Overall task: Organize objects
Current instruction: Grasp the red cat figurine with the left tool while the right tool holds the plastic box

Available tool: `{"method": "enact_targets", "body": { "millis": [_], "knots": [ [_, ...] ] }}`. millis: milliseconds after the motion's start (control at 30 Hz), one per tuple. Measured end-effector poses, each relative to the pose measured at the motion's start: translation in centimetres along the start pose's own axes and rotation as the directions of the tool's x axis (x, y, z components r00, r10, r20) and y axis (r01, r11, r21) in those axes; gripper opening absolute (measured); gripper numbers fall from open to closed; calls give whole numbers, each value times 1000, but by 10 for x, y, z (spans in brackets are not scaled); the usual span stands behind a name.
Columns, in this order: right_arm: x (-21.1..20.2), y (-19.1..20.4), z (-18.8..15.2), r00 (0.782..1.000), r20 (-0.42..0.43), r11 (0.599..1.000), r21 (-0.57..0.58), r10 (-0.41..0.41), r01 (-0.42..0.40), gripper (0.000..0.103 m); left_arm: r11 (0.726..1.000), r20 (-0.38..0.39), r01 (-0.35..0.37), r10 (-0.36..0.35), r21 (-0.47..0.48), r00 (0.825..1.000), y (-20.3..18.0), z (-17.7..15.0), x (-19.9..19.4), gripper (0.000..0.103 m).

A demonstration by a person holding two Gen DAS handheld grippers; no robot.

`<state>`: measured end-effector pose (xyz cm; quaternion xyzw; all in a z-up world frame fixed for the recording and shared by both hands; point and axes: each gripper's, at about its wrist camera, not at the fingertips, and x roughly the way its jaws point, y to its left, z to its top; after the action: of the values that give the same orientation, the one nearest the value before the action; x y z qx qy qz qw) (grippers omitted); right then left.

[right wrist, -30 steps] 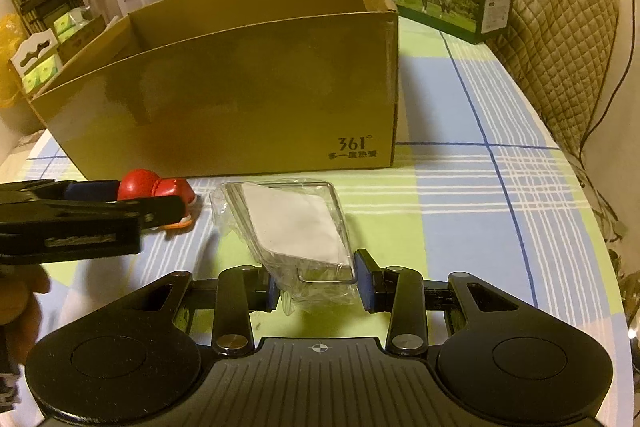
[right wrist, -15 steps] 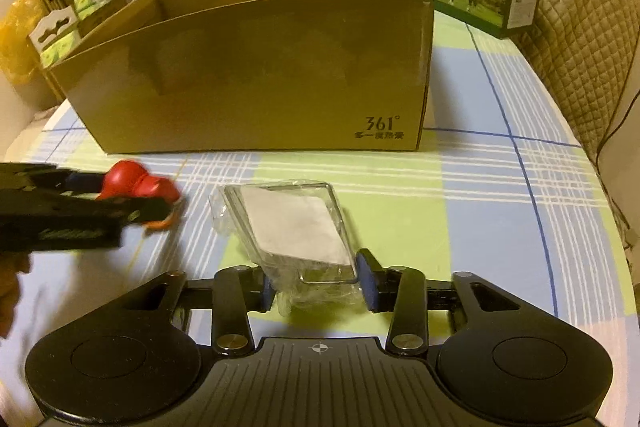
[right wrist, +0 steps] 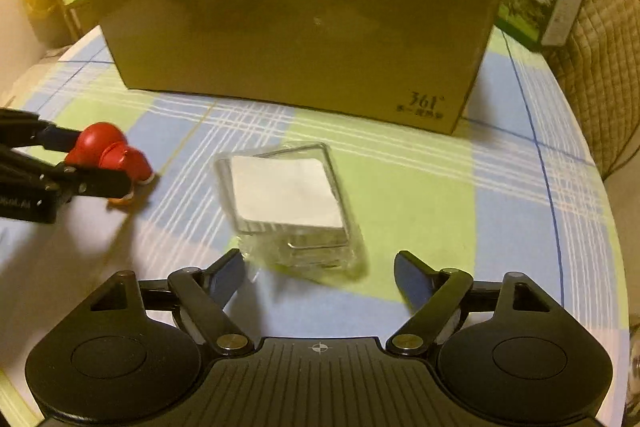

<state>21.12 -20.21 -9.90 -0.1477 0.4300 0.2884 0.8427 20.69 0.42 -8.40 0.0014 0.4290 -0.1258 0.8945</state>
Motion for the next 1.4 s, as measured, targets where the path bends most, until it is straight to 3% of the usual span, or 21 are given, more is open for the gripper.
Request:
{"method": "enact_targets", "body": {
  "millis": [167,300,433,567,600,767,900,1400],
  "knots": [
    [-1,-4,10,995,88,997,68,42,-48,79,1000,11,-4,4,2,1000,-2,1,1,63],
    [6,3,18,994,98,996,66,56,-63,79,1000,18,-11,11,7,1000,-4,0,2,71],
    [12,8,23,995,90,998,40,36,-40,79,1000,27,-29,29,0,999,-3,-1,3,72],
    [13,9,23,996,84,999,29,23,-25,55,999,43,-38,39,-10,998,-5,0,5,72],
    [13,9,22,997,81,999,28,17,-19,53,999,41,-39,39,-11,998,-5,0,6,72],
    [12,7,21,997,81,999,43,10,-13,50,998,31,-57,57,3,998,-13,1,13,72],
    [9,6,21,997,80,998,60,21,-26,50,998,17,-69,69,-12,997,-12,0,16,64],
    [-7,1,26,991,131,993,109,34,-49,50,998,14,-50,50,-27,999,-12,3,6,64]
  ]
}}
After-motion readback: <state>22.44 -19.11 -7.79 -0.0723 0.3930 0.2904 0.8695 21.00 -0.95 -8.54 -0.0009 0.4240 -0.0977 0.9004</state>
